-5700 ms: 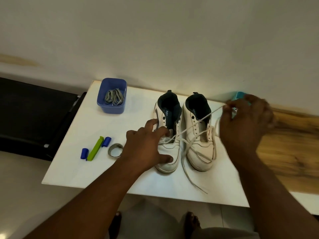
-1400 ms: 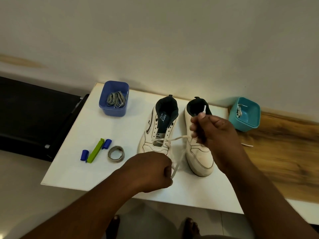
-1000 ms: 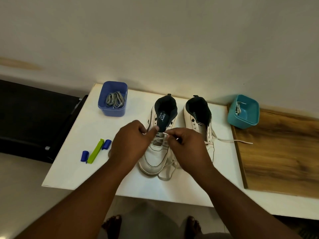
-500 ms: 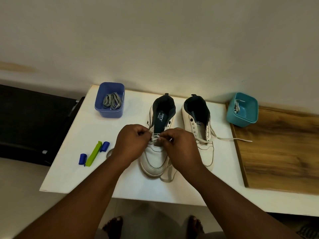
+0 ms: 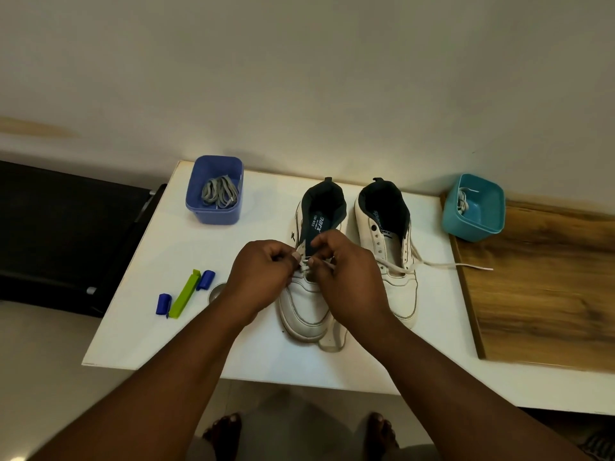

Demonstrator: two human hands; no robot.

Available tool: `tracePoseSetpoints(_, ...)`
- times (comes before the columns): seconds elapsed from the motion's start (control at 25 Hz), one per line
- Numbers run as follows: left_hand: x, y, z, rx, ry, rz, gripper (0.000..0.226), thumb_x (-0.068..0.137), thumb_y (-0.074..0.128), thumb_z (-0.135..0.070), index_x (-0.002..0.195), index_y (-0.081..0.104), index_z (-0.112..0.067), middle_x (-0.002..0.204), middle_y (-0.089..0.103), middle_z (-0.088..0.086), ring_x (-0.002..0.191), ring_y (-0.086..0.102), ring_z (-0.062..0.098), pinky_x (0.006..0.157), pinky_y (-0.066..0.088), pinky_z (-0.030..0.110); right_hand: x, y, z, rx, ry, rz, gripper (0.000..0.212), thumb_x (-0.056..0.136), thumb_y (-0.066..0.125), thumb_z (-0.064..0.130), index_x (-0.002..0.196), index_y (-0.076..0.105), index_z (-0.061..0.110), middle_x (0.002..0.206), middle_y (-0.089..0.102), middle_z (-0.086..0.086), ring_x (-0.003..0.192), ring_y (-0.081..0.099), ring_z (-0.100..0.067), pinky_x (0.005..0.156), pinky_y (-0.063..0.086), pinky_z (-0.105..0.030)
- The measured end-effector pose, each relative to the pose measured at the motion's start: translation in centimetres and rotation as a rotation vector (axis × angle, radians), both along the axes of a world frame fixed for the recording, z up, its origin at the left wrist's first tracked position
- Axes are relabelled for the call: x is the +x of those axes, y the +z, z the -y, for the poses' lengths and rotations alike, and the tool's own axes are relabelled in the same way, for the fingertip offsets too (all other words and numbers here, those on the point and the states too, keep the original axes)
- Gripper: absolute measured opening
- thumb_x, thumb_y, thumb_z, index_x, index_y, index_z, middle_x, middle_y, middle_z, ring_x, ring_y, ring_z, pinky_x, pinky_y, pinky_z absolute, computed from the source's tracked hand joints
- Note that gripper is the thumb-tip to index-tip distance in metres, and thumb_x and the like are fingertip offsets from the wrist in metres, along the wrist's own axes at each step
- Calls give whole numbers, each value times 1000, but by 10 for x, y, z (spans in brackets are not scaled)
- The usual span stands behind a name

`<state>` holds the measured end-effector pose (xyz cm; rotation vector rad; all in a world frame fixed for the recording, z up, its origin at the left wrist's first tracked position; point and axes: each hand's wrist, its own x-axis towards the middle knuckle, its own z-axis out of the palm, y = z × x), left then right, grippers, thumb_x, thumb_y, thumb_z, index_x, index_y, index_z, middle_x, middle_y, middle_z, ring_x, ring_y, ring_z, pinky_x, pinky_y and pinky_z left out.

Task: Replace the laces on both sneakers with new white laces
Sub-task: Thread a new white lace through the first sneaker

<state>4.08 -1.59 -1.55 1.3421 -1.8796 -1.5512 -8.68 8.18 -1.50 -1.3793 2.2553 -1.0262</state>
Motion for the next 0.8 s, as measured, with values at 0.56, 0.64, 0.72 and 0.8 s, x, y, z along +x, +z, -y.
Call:
tracePoseSetpoints(0.56, -2, -6, 0, -136, -110, 55, 14, 88, 74, -12, 97, 76, -22, 87, 75, -8, 81, 70, 5, 83, 57, 27, -13, 0, 0, 50, 58, 242, 20, 94, 71, 13, 99, 67, 31, 84, 74, 12, 76, 73, -3, 79, 62, -43)
tracePoseSetpoints(0.64, -2, -7, 0, -196, -114, 95, 9, 88, 74, -18, 92, 74, -26, 88, 74, -9, 82, 68, 5, 81, 53, 25, -12, 1, -2, 54, 55, 223, 21, 94, 71, 12, 102, 67, 31, 85, 74, 13, 77, 72, -1, 79, 61, -41)
tracePoseSetpoints(0.72, -2, -6, -2, -271, -142, 144, 8, 90, 73, -23, 86, 71, -29, 87, 73, -8, 81, 65, 7, 79, 49, 24, -10, 1, -3, 51, 33, 186, 19, 94, 71, 13, 103, 67, 30, 85, 74, 14, 78, 71, 1, 79, 61, -39)
tracePoseSetpoints(0.8, -2, -5, -3, -286, -165, 152, 6, 92, 70, -25, 86, 69, -27, 87, 72, -7, 81, 64, 9, 77, 49, 27, -9, 3, -3, 64, 51, 129, 19, 93, 73, 18, 104, 65, 33, 85, 73, 16, 79, 70, 2, 78, 60, -38)
